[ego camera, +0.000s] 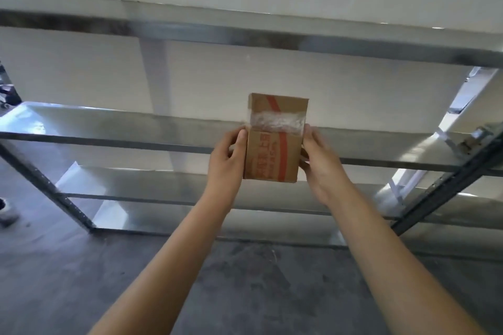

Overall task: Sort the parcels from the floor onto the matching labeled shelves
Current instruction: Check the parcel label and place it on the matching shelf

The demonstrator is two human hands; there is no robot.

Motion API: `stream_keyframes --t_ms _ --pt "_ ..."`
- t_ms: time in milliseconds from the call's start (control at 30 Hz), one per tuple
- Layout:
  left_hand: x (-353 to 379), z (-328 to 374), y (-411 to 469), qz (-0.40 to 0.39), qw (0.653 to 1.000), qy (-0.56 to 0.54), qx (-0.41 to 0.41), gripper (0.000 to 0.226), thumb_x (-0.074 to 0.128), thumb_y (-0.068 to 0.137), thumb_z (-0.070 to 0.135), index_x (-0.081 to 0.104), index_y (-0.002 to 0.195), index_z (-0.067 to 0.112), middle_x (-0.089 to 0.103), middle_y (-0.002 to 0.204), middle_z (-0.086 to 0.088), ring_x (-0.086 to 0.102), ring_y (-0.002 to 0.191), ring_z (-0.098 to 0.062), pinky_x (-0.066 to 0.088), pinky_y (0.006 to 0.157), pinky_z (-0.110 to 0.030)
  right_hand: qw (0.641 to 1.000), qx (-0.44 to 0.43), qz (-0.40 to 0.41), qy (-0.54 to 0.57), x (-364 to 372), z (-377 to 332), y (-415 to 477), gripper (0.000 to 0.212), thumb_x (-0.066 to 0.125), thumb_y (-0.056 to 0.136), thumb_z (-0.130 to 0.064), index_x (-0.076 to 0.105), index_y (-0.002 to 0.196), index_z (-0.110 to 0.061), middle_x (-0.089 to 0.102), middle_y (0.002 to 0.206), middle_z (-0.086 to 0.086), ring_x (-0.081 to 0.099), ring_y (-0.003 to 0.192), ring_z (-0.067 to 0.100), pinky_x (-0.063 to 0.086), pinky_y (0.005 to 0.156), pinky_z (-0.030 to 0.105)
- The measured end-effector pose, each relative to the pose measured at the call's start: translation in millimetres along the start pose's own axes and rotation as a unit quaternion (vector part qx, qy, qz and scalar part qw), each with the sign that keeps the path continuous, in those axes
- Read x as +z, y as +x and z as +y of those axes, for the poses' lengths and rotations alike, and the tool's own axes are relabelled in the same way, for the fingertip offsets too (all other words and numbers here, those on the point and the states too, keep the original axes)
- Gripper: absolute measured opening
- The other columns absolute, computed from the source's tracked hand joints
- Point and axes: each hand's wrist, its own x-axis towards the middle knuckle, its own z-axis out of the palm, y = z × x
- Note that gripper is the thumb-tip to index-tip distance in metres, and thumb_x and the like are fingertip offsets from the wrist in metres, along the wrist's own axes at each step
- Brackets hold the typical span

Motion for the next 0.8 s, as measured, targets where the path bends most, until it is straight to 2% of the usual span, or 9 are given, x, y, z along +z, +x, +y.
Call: stream_keyframes --t_ms 100,167,300,467,600,700,800 --pt "-5.8 -12.4 -2.7 -0.008 1.0 0.028 0.0 0.038 0.04 0.102 0.054 0.066 0.122 0.035 0.068 0.12 0.001 0.067 0.107 -0.014 0.059 0.09 -0.039 1.0 -0.005 0.001 -0.029 -1.2 12.8 -7.5 0.037 0.042 0.105 -0.041 0.059 0.128 -0.017 0.071 0.121 0.006 0.067 0.111 0.019 0.053 0.097 0.033" --pt "-8.0 -17.1 -5.2 -0.013 0.999 0.036 -0.002 0.04 0.038 0.102 0.056 0.065 0.124 0.037 0.064 0.122 -0.003 0.067 0.106 -0.014 0.06 0.09 -0.04 0.999 0.0 -0.002 -0.051 -2.9 19.0 -11.2 0.036 0.041 0.105 -0.043 0.06 0.128 -0.022 0.071 0.12 0.002 0.066 0.114 0.019 0.051 0.102 0.038" --pt "-11.2 -21.9 -16.7 -0.011 0.999 0.044 0.004 0.038 0.039 0.105 0.046 0.063 0.13 0.033 0.057 0.123 -0.003 0.064 0.106 -0.012 0.059 0.085 -0.031 0.999 0.014 -0.014 -0.032 -6.7 24.9 -18.5 0.034 0.043 0.104 -0.039 0.061 0.128 -0.023 0.074 0.115 0.001 0.069 0.109 0.019 0.054 0.097 0.036" --pt "-18.9 -28.7 -19.6 -0.013 1.0 0.009 -0.009 0.031 0.05 0.103 0.041 0.067 0.127 0.035 0.063 0.125 0.001 0.068 0.108 -0.012 0.06 0.089 -0.033 1.0 0.014 -0.022 -0.001 -11.5 33.0 -23.3 0.033 0.041 0.105 -0.038 0.066 0.121 -0.025 0.074 0.112 0.004 0.07 0.106 0.021 0.054 0.089 0.032" --pt "-19.5 -26.8 -20.1 -0.019 0.999 -0.022 -0.025 0.029 0.05 0.104 0.036 0.071 0.123 0.03 0.072 0.118 0.001 0.072 0.101 -0.012 0.06 0.077 -0.019 1.0 0.023 -0.01 -0.013 -12.2 30.5 -22.7 0.034 0.038 0.106 -0.038 0.067 0.116 -0.024 0.075 0.109 0.005 0.07 0.106 0.022 0.056 0.092 0.035" --pt "-13.8 -20.2 -21.8 -0.009 0.998 -0.054 -0.024 0.031 0.051 0.104 0.034 0.074 0.119 0.022 0.076 0.111 0.002 0.074 0.097 -0.011 0.06 0.074 -0.019 1.0 0.014 0.002 -0.006 -11.4 26.6 -22.4 0.026 0.044 0.106 -0.034 0.063 0.116 -0.02 0.075 0.106 0.002 0.069 0.106 0.021 0.054 0.094 0.035" --pt "-7.7 -14.3 -24.5 -0.005 0.998 -0.061 -0.017 0.031 0.05 0.104 0.035 0.076 0.115 0.022 0.077 0.11 0.002 0.074 0.098 -0.01 0.06 0.076 -0.018 1.0 0.005 -0.004 0.005 -13.4 22.0 -23.8 0.019 0.045 0.107 -0.028 0.061 0.114 -0.021 0.075 0.109 0.001 0.068 0.108 0.019 0.053 0.097 0.035"
